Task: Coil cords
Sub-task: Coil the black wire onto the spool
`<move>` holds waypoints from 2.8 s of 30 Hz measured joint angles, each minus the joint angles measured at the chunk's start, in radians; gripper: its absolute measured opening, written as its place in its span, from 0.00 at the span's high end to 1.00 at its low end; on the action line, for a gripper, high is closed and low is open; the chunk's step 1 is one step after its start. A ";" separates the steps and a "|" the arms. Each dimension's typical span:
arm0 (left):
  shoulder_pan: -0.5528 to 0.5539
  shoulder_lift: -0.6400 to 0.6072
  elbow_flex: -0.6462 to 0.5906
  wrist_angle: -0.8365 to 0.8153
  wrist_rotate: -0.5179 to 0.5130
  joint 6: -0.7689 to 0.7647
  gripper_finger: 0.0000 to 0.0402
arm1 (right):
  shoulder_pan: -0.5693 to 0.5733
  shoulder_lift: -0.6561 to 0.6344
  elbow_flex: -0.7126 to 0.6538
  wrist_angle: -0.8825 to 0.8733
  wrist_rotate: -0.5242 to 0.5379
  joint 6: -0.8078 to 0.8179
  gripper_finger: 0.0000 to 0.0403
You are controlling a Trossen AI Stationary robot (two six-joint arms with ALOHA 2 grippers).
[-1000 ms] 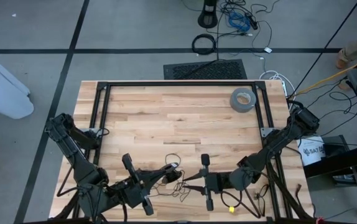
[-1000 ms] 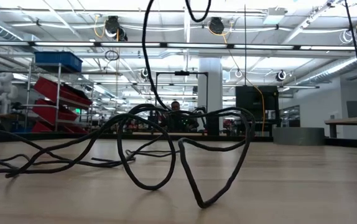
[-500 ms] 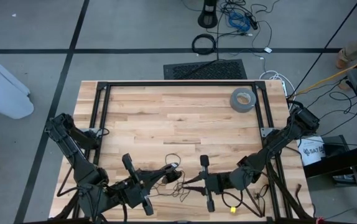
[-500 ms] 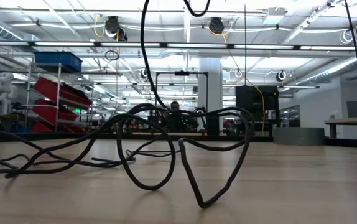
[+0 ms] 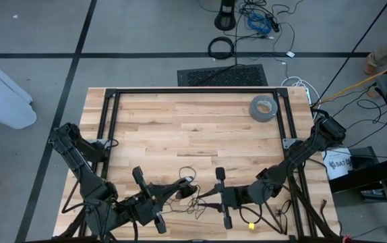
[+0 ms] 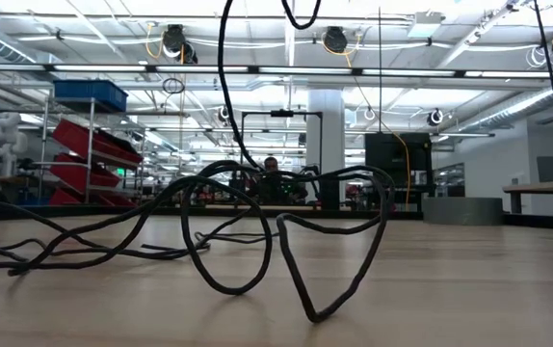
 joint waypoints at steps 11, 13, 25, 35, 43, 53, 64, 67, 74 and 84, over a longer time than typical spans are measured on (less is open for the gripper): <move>0.000 0.000 0.000 0.000 0.000 0.000 1.00 | -0.004 0.000 0.000 0.002 -0.053 0.018 0.81; 0.000 0.000 0.000 0.000 0.000 0.000 1.00 | -0.003 0.000 0.000 0.003 -0.054 0.020 0.81; 0.000 0.000 0.000 0.001 0.000 0.000 1.00 | -0.037 0.000 0.000 0.007 -0.134 0.060 0.70; 0.000 0.000 0.000 0.001 0.000 0.000 1.00 | -0.041 0.000 0.000 0.030 -0.135 0.051 0.67; 0.000 0.000 0.000 0.001 0.001 0.000 1.00 | -0.046 0.000 0.000 0.030 -0.135 0.051 0.67; 0.000 0.000 0.000 0.001 0.001 0.000 1.00 | -0.070 0.000 0.000 0.029 -0.128 0.059 0.77; 0.000 0.000 0.000 0.000 0.001 -0.001 1.00 | -0.071 0.000 0.000 0.028 -0.129 0.067 0.94; 0.000 0.000 0.000 0.000 0.001 -0.001 1.00 | -0.065 0.000 0.000 0.028 -0.128 0.077 0.92; 0.000 0.000 0.000 0.000 0.001 -0.001 1.00 | -0.059 0.000 0.000 0.009 -0.132 0.079 0.73; 0.000 0.000 0.000 0.000 0.001 0.000 1.00 | -0.060 0.000 0.000 -0.023 -0.131 0.097 0.71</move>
